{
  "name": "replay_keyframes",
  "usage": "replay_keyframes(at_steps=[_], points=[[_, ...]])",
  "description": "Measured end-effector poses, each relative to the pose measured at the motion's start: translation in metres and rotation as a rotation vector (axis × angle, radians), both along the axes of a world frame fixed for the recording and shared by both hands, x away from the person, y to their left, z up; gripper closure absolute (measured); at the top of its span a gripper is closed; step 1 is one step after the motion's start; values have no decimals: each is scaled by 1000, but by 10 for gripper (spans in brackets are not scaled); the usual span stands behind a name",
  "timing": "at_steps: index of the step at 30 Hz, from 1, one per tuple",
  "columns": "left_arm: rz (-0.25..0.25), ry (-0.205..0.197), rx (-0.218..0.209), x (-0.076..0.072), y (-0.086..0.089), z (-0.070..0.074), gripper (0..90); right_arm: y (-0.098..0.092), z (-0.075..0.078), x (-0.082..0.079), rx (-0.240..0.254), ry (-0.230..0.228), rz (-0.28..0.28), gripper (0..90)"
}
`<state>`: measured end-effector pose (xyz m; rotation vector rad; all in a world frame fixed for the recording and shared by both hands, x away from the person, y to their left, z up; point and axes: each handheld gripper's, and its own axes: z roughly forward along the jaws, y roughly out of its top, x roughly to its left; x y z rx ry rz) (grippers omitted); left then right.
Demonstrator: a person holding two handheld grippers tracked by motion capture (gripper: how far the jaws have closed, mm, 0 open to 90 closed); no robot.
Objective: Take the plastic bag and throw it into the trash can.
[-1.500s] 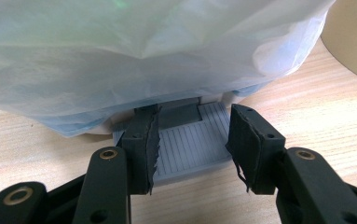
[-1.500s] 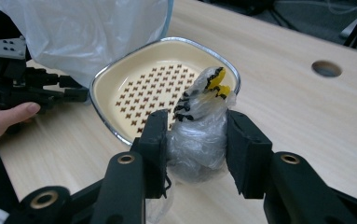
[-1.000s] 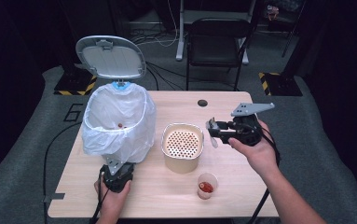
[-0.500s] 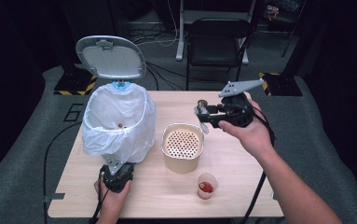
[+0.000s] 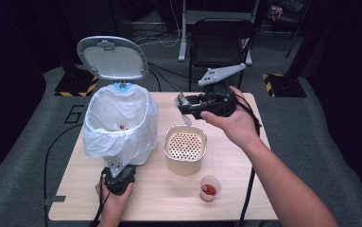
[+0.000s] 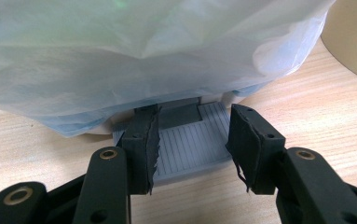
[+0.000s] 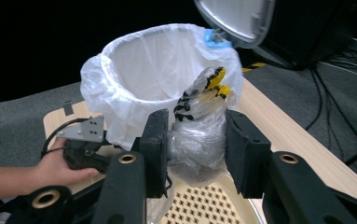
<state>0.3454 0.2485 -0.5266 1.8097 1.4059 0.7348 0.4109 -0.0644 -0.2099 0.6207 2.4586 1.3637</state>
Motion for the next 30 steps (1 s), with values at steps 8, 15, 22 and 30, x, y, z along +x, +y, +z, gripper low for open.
replay_keyframes(at_steps=[8,15,22,30], points=[[18,-18,-36,1,-3,-1,530,32,-5,5,24,7,48,622],[17,-23,-33,1,-3,-1,530,51,-10,10,27,11,71,621],[16,-23,-30,1,-2,-1,530,67,-13,11,38,4,94,621],[18,-23,-32,1,-3,-1,529,87,-18,11,49,-7,118,619]])
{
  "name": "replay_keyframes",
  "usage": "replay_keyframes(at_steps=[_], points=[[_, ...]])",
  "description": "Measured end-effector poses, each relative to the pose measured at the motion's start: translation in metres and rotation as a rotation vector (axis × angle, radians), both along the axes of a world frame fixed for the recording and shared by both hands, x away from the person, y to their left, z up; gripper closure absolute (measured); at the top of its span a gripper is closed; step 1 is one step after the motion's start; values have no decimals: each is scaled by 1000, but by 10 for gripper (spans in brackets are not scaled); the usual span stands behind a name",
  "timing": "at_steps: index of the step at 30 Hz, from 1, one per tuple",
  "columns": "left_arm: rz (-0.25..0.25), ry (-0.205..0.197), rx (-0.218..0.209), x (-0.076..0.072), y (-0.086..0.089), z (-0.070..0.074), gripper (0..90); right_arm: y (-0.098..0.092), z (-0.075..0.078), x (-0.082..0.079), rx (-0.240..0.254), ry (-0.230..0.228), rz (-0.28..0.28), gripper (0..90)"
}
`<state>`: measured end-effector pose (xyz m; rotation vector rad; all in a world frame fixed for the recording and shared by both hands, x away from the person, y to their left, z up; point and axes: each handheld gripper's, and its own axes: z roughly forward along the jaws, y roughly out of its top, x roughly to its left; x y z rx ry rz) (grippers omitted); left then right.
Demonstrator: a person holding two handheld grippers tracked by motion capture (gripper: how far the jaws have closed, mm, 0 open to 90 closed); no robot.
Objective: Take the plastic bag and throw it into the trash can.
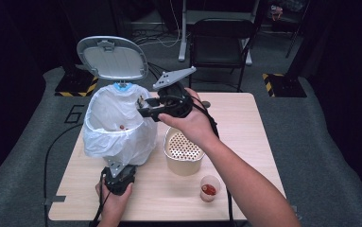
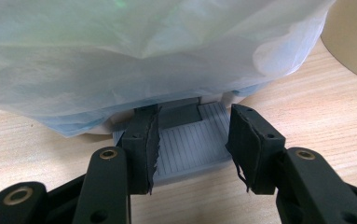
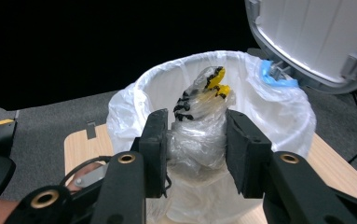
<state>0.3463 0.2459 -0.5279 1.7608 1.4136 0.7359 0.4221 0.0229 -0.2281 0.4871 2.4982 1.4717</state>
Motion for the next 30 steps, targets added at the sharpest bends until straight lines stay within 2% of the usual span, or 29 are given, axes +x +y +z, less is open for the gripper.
replay_keyframes(at_steps=[3,4,12,17,21,30], points=[[2,0,5,0,0,0,529,8,-3,2,6,5,5,619],[-11,-4,33,0,2,1,529,10,-4,2,6,6,4,619],[-10,-4,32,0,2,1,530,25,-14,16,2,17,-30,617],[-10,-5,31,0,2,1,530,33,-23,30,-29,24,-64,617],[-10,0,28,0,2,1,529,39,-29,38,-30,34,-88,616],[-15,11,29,0,2,2,530,56,-38,44,-33,6,-106,613]])
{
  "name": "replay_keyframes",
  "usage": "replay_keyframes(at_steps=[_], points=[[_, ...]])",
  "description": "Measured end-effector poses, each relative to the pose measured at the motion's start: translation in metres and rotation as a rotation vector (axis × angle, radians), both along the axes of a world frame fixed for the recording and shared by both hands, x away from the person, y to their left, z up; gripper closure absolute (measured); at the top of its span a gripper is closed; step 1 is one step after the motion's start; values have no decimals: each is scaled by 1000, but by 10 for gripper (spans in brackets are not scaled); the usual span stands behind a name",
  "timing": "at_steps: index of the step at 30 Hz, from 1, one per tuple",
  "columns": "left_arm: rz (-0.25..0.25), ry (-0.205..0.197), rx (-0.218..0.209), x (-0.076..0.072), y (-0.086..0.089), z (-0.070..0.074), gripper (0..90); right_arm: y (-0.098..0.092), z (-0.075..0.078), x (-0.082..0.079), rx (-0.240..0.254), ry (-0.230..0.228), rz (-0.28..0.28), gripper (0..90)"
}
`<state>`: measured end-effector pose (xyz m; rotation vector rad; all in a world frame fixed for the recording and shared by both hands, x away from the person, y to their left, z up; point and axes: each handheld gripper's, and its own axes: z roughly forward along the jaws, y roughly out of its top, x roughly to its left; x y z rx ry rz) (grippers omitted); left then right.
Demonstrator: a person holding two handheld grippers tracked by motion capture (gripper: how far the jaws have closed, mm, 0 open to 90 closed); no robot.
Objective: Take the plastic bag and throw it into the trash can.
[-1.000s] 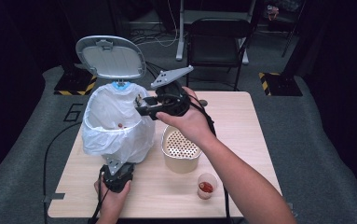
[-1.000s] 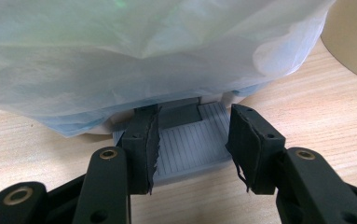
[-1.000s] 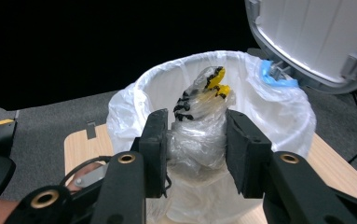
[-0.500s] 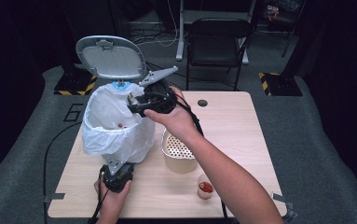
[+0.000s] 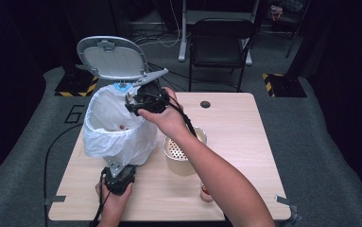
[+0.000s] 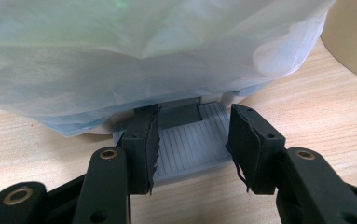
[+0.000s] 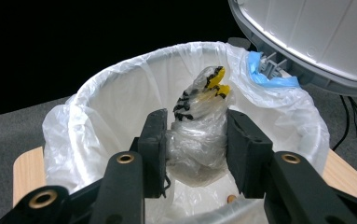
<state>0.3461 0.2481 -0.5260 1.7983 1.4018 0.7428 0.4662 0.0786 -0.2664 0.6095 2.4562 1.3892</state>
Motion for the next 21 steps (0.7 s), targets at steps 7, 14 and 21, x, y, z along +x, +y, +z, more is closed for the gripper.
replay_keyframes(at_steps=[7,14,21], points=[[-1,-1,2,0,0,0,530,14,-7,0,4,-9,7,527],[2,-8,0,0,0,0,529,14,-4,-6,17,-29,8,431],[3,-11,0,0,0,-1,529,3,0,-9,16,-36,5,414]])
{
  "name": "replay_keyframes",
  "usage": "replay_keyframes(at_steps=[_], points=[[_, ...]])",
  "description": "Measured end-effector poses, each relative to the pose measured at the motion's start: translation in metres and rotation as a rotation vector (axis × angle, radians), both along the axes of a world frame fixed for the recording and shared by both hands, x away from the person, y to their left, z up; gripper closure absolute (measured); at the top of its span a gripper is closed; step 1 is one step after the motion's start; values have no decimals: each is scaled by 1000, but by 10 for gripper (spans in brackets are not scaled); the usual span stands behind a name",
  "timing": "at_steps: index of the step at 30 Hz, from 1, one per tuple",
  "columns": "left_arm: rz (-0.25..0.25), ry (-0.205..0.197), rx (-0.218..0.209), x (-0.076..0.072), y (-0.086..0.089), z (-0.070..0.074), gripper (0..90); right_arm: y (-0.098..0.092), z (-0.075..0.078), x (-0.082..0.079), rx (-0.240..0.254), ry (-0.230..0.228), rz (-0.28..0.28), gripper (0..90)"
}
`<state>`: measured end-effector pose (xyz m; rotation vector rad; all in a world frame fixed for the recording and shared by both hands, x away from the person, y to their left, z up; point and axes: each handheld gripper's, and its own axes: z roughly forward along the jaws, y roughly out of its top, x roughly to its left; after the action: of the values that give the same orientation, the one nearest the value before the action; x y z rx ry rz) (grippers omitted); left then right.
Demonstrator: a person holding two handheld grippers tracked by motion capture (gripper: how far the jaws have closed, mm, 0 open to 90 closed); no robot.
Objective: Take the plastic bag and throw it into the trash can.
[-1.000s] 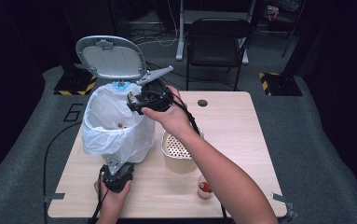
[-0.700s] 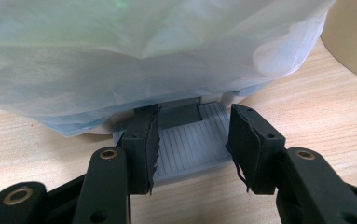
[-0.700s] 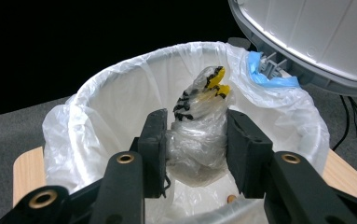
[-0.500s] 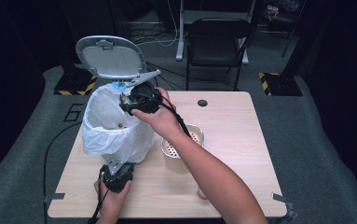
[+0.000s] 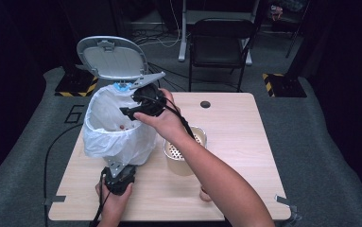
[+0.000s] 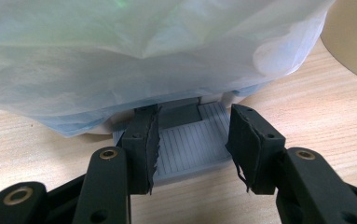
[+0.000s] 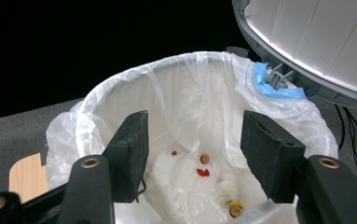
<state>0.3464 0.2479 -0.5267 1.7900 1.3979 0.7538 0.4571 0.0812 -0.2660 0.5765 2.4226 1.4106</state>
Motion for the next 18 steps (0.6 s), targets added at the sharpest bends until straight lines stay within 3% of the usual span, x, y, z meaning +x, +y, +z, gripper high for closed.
replay_keyframes(at_steps=[10,18], points=[[4,-9,-4,0,0,-1,530,-29,17,-19,-10,-35,-1,402],[12,-1,-36,0,-2,-2,529,-75,30,-36,15,-61,-6,402]])
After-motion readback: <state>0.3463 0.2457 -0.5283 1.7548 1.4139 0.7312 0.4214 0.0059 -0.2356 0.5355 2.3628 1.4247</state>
